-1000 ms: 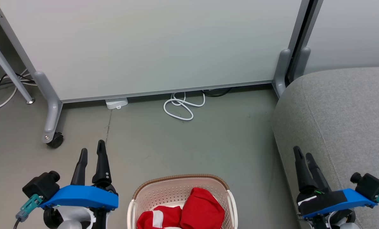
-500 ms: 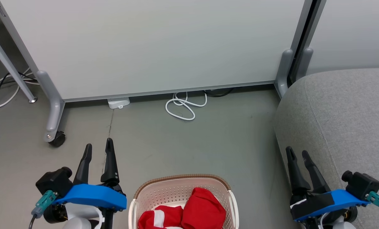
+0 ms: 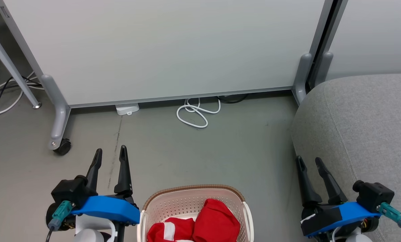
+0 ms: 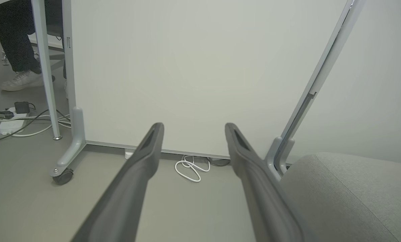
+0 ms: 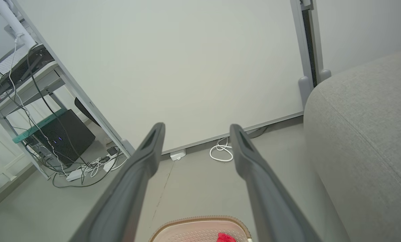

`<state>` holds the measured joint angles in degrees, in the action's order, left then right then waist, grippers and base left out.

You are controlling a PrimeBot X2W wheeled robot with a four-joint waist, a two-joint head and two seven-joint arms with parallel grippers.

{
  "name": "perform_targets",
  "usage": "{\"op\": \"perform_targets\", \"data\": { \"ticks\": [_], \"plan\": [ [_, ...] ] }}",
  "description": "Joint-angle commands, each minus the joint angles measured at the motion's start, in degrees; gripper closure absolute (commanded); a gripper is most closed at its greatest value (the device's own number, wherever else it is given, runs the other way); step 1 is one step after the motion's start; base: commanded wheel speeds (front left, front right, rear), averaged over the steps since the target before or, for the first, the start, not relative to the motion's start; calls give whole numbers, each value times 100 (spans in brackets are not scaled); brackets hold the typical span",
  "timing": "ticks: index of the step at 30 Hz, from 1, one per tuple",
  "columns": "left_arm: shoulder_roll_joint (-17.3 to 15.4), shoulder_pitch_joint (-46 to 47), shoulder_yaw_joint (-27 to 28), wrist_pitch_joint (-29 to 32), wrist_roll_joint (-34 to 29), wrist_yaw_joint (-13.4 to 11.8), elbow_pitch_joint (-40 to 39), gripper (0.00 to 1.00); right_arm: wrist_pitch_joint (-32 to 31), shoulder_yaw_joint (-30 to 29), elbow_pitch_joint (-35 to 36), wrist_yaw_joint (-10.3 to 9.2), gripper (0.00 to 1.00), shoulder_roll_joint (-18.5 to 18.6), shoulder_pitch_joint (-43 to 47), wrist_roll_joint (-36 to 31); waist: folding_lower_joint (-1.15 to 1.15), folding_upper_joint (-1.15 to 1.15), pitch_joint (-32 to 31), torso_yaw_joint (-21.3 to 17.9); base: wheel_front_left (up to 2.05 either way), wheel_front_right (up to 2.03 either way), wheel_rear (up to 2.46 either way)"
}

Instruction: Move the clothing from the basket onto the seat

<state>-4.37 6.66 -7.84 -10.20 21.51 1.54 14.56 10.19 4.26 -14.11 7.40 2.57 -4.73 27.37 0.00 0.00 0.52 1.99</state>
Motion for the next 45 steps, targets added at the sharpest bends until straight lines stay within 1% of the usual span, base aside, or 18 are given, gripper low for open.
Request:
{"op": "perform_targets", "data": {
  "ticks": [1,16,37,43,45],
  "plan": [
    [-43,125,-28,-55,-168,-17,-23,0,51,29,26,10,0,37,-57,-149,0,0,-3,3,0,0,0],
    [-47,147,-158,-228,-849,-52,-28,0,225,145,16,12,0,40,-64,-836,0,0,-9,23,0,0,0],
    [-21,188,-311,-460,-1765,-11,38,0,464,315,19,15,0,44,-44,-1663,0,0,3,50,0,0,0],
    [-9,179,-326,-511,-1973,-2,49,0,514,353,-8,15,0,46,-56,-1862,0,0,6,55,0,0,0],
    [-3,170,-308,-509,-1941,13,58,0,512,348,-15,15,0,46,-55,-1833,0,0,6,52,0,0,0]
  ]
}}
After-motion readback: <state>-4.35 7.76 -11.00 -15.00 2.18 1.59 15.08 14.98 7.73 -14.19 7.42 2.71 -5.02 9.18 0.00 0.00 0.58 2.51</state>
